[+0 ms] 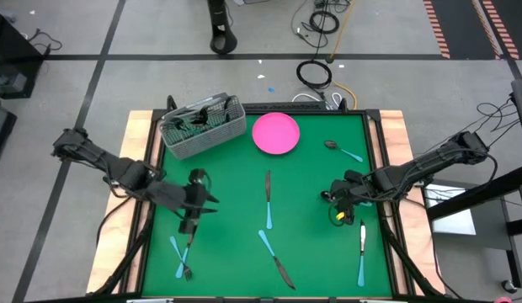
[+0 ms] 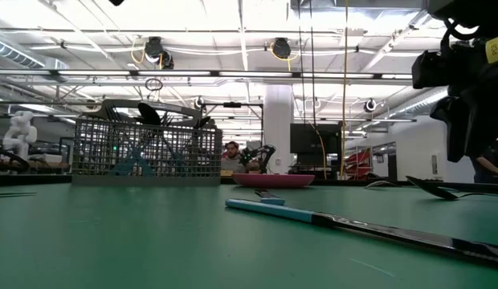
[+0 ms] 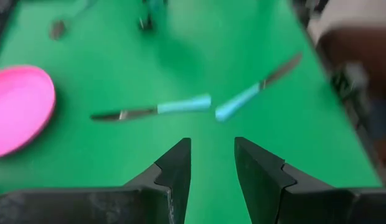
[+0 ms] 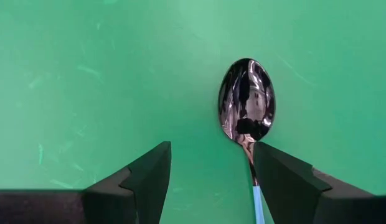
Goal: Sort silverware
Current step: Put the blue fork into the gray silverware holder
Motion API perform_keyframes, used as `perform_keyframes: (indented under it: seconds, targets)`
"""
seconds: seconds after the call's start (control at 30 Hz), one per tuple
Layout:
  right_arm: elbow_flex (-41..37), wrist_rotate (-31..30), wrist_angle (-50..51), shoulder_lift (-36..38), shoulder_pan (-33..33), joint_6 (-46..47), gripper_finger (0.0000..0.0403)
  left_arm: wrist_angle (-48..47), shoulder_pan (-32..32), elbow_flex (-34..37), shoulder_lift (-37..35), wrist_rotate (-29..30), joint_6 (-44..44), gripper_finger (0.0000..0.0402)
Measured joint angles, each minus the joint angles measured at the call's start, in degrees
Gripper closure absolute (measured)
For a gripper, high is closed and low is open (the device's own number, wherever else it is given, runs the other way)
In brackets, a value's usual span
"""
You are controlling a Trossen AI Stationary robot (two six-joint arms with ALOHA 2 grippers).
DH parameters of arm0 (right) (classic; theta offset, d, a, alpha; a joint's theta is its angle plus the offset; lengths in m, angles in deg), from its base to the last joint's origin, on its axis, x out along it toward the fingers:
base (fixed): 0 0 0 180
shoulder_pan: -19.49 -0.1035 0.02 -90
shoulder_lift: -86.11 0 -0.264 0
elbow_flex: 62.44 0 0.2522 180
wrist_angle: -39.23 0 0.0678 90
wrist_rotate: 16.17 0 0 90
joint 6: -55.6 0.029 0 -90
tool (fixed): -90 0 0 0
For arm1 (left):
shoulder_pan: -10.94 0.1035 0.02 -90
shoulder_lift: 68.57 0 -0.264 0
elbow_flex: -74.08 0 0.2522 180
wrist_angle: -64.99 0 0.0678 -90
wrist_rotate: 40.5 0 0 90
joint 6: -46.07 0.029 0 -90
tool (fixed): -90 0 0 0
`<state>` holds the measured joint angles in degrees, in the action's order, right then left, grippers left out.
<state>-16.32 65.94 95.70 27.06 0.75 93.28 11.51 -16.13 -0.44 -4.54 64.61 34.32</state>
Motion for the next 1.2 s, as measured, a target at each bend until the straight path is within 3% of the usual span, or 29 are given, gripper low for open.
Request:
perform_keyframes:
  seconds: [0.27, 0.43, 0.6, 0.8, 0.97, 1.2]
  targets:
    - [0.0, -2.7, -1.9, 0.0, 0.0, -0.6, 0.0186, -14.8, -0.9, -5.1, 13.4, -6.4, 4.9, 0.0276]
    - [0.0, -2.9, -4.8, 0.0, 0.0, -1.0, 0.0186, -15.3, -1.4, -5.1, 20.3, -13.3, 4.6, 0.0276]
    - [0.0, -2.9, -5.6, 0.0, 0.0, -2.4, 0.0186, -17.4, -5.0, -5.1, 25.4, -14.9, 4.5, 0.0276]
    - [0.0, -4.5, -5.8, 0.0, -0.1, -2.7, 0.0186, -26.6, -10.4, -3.5, 24.5, -14.6, -6.5, 0.0276]
    - [0.0, -6.1, -6.4, 0.0, -0.1, -3.8, 0.0186, -21.0, -17.6, 1.8, 22.4, -16.4, -16.3, 0.0276]
    - [0.0, -7.3, -7.0, 0.0, -0.1, -4.0, 0.0186, -12.9, -26.6, 5.5, 24.1, -16.4, -20.9, 0.0276]
